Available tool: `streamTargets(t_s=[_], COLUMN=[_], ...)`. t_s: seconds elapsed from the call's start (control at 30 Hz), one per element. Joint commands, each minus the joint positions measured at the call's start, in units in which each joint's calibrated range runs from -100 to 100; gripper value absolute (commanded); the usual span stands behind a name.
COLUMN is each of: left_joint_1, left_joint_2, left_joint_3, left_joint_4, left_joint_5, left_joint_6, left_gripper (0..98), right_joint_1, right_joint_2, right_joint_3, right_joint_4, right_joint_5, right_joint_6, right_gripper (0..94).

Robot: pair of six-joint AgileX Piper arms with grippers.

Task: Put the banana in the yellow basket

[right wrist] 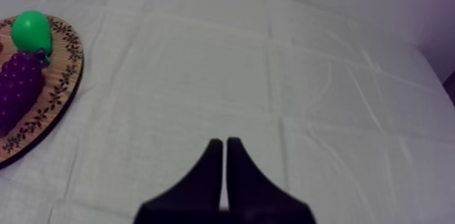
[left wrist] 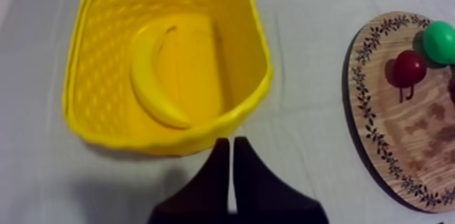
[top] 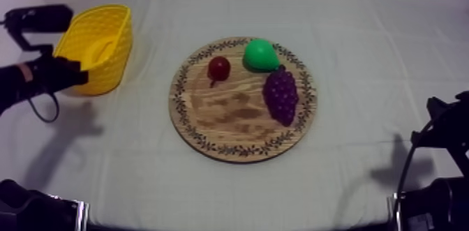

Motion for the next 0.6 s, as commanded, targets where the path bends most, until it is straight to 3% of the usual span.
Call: streamTargets(t_s=[0.0, 0.17, 0.3, 0.57], left_joint_1=[-0.45, -2.13, -3.20, -6.38], left_joint_2=[-10.29, -21.26, -29.07, -43.06], left_joint_3=[7.37, 15.56, 20.16, 25.79], left_joint_4=[0.04, 0.26, 1.60, 8.24], left_joint_5=[-0.52, -0.46, 1.26, 6.87], left_joint_6=[0.83, 1.81, 1.34, -4.58], left_gripper=[0.1, 0.1, 0.1, 0.1], right_joint_1=[-0.01, -0.01, -0.01, -0.01], right_joint_2=[-0.02, -0.02, -0.02, -0.02], right_joint_3=[0.02, 0.02, 0.02, 0.02], right_joint_4=[0.01, 0.01, 0.01, 0.01], right_joint_5=[0.03, 0.03, 0.03, 0.03], right_joint_6=[-0.01, -0.01, -0.01, -0.01], right_gripper=[0.3, 0.3, 0.3, 0.3])
